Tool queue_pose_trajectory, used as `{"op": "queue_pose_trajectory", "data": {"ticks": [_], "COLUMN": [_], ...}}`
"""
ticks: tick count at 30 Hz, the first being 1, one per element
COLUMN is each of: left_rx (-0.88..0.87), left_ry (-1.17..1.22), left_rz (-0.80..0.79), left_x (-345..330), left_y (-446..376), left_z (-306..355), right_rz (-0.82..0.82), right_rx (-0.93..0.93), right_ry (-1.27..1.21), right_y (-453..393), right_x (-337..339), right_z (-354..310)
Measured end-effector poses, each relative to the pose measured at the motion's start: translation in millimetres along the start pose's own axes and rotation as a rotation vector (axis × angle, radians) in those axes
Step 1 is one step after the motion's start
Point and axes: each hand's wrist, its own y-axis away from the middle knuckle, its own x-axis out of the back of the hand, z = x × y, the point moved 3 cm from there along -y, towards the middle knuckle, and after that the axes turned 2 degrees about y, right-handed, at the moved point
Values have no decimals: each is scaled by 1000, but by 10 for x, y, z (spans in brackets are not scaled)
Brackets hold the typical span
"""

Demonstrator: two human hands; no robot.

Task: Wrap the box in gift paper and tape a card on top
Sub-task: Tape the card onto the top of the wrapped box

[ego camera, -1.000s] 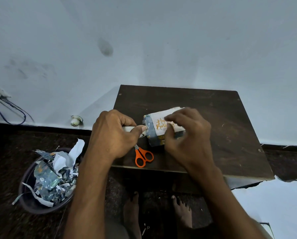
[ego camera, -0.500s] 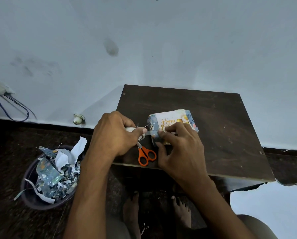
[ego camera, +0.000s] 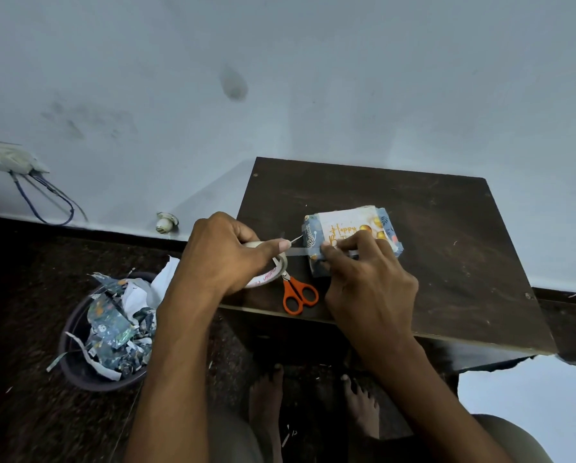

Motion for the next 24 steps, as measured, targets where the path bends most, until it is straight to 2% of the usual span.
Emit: {"op": "queue_pose_trajectory", "data": {"ticks": [8,14,21,24], "left_rx": [33,137,149,137], "left_ry": [-98,-291,-296,-302], "left_rz": [17,81,62,60], "left_x": [-42,-50,-42,-36], "left_y": [-8,39,75,77], "left_z": [32,184,223,223], "right_rz": [-8,-10,-36,-29], "right_rx": [-23,-37,-20,-21], "right_ry": [-28,-52,-61,-167], "right_y": [6,-4,7,106], "right_x": [3,31,23,27], "right_z": [-5,-20,-54,-119]}}
